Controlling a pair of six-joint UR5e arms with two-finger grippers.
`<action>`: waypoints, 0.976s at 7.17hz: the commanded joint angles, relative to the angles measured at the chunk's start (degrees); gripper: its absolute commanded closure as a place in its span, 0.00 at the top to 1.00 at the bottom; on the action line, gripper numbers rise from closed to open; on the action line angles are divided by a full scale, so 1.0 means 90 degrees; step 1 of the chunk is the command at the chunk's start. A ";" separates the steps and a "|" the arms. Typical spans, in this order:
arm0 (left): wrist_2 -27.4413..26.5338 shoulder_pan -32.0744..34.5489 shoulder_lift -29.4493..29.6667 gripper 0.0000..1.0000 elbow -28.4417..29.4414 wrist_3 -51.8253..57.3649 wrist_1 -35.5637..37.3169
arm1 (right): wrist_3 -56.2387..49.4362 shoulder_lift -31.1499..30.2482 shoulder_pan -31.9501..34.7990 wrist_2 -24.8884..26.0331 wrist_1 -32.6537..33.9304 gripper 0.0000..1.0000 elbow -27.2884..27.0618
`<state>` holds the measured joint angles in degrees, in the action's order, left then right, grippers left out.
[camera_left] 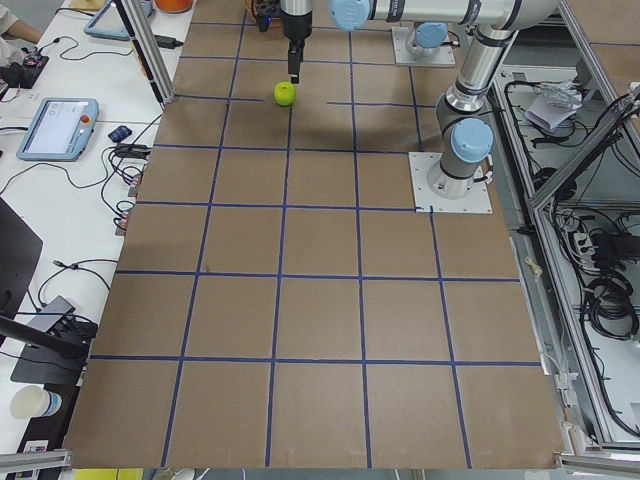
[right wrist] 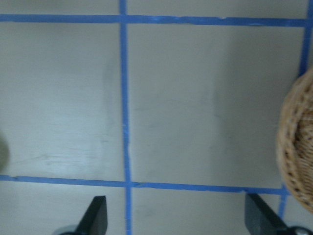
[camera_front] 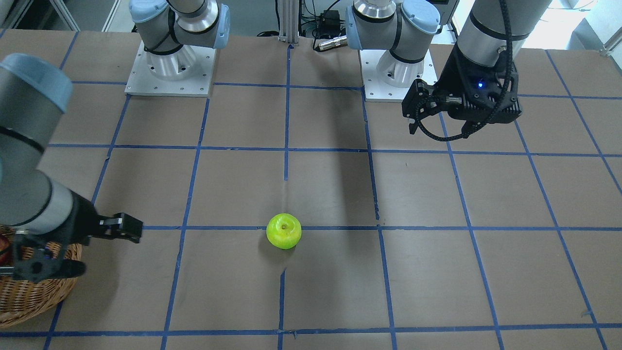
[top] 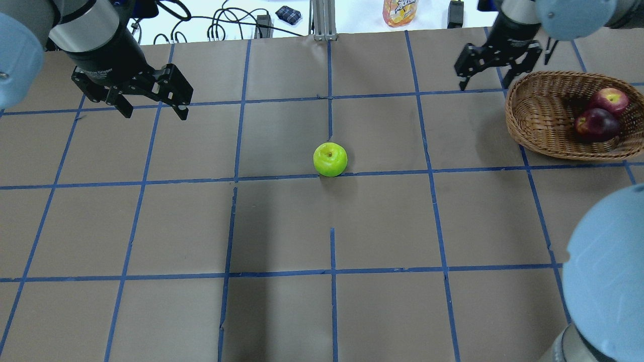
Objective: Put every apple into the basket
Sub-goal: 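Move the right gripper over the green apple at the table center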
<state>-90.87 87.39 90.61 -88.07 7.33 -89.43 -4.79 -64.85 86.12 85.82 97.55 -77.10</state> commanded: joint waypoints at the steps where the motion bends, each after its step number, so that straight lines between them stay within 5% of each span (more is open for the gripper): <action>1: -0.0001 -0.0207 -0.0058 1.00 -0.0029 0.0006 0.0015 | 0.1571 0.0135 0.1063 -0.0540 0.0456 1.00 -0.0047; 4: 0.0028 -0.0218 -0.0068 1.00 -0.0059 0.0006 0.0015 | 0.2704 0.0885 0.2129 -0.0532 0.1365 1.00 -0.0066; 7: 0.0018 -0.0227 -0.0068 1.00 -0.0059 0.0006 0.0015 | 0.3237 0.1122 0.2248 -0.0541 0.1407 1.00 -0.0076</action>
<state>-90.66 85.35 90.00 -88.59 7.38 -89.30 23.28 -55.30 106.00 81.01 110.07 -77.75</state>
